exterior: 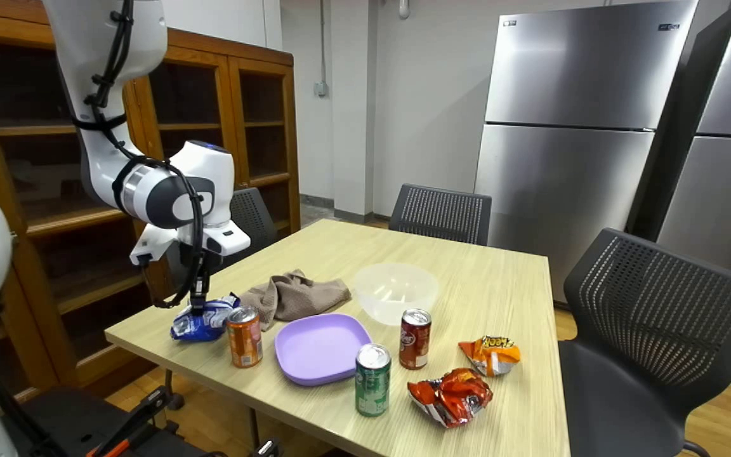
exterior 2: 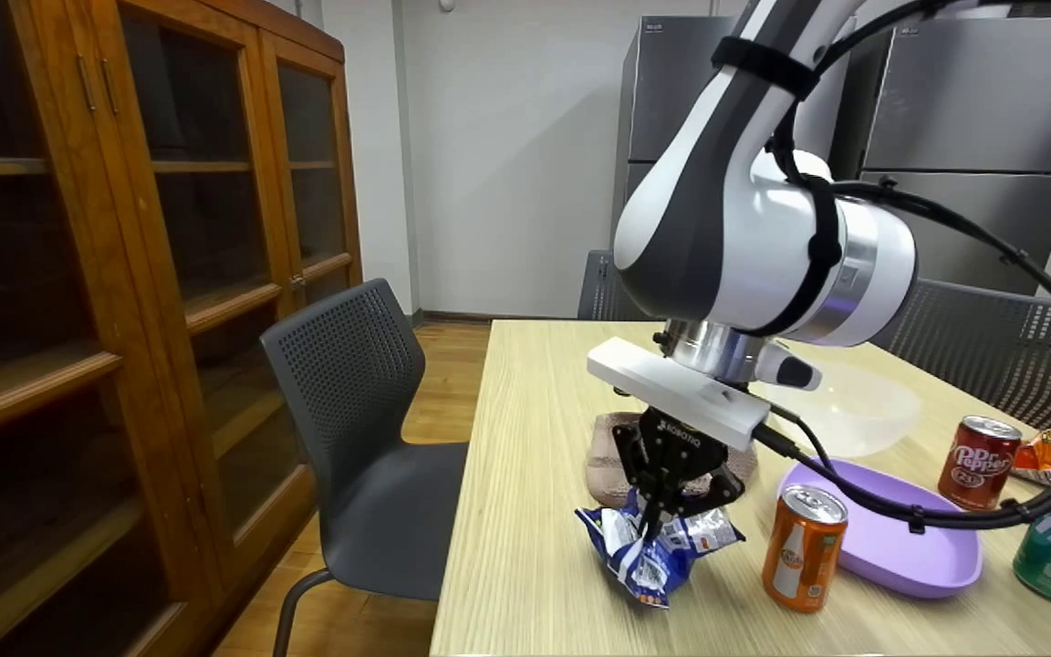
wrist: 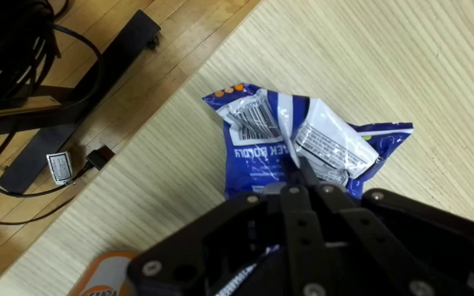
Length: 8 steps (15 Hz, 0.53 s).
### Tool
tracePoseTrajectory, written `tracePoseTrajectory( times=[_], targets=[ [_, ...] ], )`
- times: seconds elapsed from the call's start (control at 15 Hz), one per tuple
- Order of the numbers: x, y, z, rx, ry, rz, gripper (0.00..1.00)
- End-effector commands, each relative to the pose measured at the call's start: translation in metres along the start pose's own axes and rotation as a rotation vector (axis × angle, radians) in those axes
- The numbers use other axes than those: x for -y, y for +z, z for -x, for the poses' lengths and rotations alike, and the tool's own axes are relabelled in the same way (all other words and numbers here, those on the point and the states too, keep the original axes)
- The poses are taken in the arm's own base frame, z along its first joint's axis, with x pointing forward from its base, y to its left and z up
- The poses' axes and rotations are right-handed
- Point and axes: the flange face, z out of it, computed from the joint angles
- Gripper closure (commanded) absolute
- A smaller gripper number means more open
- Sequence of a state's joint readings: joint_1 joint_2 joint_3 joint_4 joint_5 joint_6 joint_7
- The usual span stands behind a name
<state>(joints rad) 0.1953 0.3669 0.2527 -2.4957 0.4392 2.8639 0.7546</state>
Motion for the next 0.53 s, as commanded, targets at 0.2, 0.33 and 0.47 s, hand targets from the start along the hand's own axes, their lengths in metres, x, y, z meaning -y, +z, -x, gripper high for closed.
tracePoseTrajectory(
  times=[0.2,0.33,0.47],
  targets=[
    [0.004,-0.055,0.03,-0.044,-0.148,-0.047,1.0],
    [0.0,-0.073,0.033,-0.074,-0.163,-0.067,1.0],
    [-0.006,-0.091,0.033,-0.098,-0.172,-0.086,1.0]
  ],
)
